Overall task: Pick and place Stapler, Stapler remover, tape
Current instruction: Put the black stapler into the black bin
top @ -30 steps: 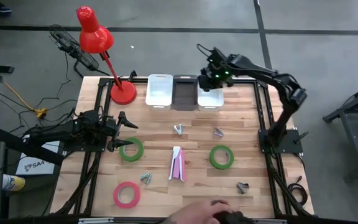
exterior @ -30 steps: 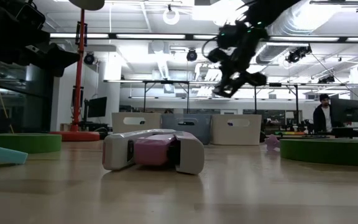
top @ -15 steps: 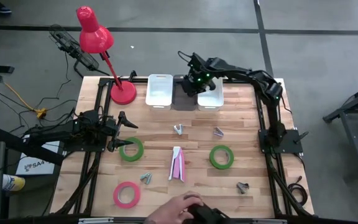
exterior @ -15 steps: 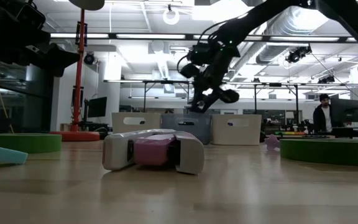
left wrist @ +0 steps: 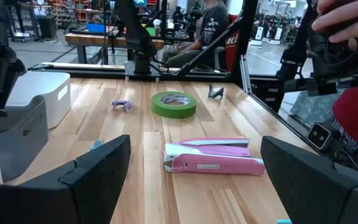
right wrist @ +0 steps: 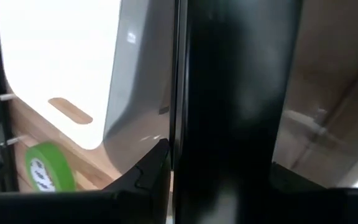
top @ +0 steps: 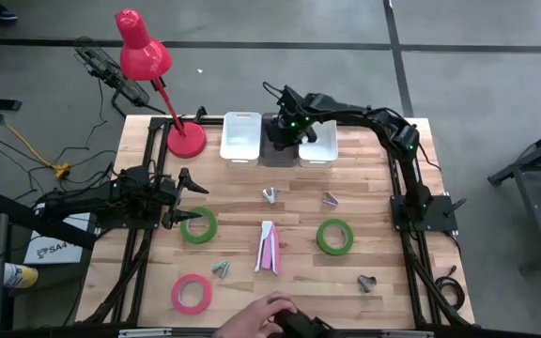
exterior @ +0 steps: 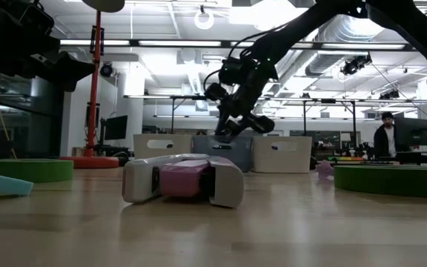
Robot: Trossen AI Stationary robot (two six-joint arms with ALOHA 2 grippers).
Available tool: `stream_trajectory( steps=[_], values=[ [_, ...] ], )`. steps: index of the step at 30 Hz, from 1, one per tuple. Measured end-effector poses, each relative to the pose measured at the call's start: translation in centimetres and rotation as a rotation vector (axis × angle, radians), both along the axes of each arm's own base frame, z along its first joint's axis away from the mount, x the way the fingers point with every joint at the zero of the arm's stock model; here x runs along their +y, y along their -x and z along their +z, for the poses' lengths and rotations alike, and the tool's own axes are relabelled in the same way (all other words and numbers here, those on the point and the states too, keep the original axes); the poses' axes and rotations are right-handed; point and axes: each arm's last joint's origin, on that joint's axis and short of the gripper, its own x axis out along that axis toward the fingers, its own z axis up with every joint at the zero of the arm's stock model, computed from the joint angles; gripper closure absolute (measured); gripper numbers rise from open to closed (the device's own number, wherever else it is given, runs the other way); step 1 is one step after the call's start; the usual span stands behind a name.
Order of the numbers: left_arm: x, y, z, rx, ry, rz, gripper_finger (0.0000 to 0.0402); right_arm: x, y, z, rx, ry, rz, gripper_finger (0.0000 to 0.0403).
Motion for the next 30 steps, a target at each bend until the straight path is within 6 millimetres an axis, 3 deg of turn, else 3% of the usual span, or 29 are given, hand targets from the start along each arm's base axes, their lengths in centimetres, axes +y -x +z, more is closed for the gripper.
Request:
stream_trajectory(
  steps=[7, 16, 26, 30],
  values=[
    [0.0, 0.0, 0.0, 0.0, 0.0, 0.0, 0.0046, 0.3, -0.3, 0.0, 0.001, -0.001, -0.022, 0.0278],
    [0.0, 0.0, 0.0, -0.001, 0.0, -0.001, 0.0046, 0.2, -1.2, -1.5, -0.015, -0.028, -0.021, 0.0237],
    [0.0, 0.0, 0.0, 0.0, 0.0, -0.004, 0.0046, 0.0, -1.3, -1.3, -0.032, 0.009, -0.007, 0.0232],
    [0.0, 0.0, 0.0, 0.0, 0.0, -0.003, 0.0046, 0.2, -1.1, -0.1, -0.065, 0.037, 0.03, 0.0229]
  ],
)
